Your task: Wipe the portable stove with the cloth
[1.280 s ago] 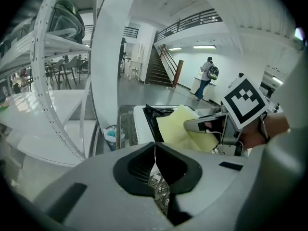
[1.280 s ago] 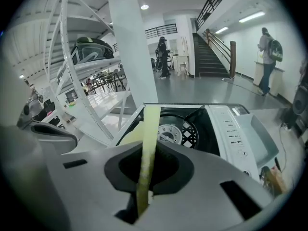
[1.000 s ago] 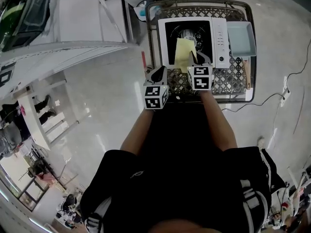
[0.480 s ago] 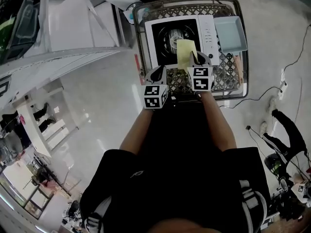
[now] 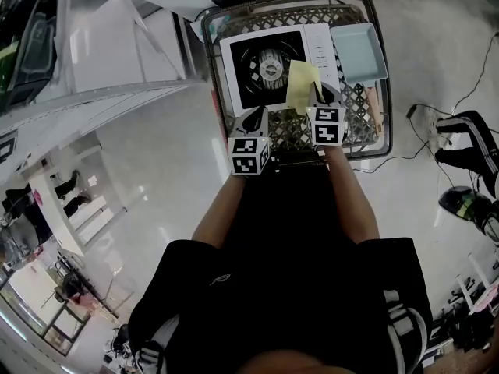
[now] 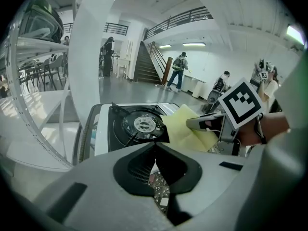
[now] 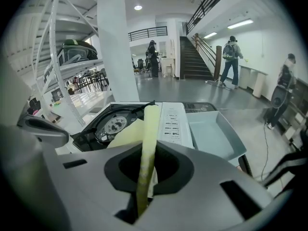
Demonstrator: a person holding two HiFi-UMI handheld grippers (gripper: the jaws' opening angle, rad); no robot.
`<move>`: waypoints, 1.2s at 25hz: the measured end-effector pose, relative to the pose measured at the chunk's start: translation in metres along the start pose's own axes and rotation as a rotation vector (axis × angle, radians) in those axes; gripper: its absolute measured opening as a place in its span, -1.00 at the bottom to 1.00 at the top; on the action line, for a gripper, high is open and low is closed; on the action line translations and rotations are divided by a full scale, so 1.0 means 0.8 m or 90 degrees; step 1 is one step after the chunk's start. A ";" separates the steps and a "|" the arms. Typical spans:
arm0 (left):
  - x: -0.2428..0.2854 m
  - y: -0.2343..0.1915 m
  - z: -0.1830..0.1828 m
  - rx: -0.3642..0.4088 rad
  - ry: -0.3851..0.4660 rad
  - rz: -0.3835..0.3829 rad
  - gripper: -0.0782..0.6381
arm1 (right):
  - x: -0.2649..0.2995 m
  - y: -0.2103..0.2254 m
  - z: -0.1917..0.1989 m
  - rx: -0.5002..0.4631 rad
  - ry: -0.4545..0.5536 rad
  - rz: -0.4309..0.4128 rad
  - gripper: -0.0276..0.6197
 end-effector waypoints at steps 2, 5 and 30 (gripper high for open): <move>0.004 0.005 0.001 0.002 -0.003 0.002 -0.72 | 0.001 0.010 0.002 0.002 -0.001 0.007 -0.88; 0.012 0.013 -0.001 0.007 -0.008 0.008 -0.72 | 0.002 0.025 0.007 0.003 -0.005 0.017 -0.88; 0.010 0.027 -0.001 0.013 0.000 0.014 -0.72 | -0.012 0.079 0.025 0.031 -0.019 0.093 -0.88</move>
Point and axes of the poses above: the fingertips, and each gripper's own axes: x forward along the fingers, y to its right, z out of its underside, the point moved 9 cm from there along -x, backward along the fingers, and after that the axes turned 7 degrees about z, right-handed, at the moved point
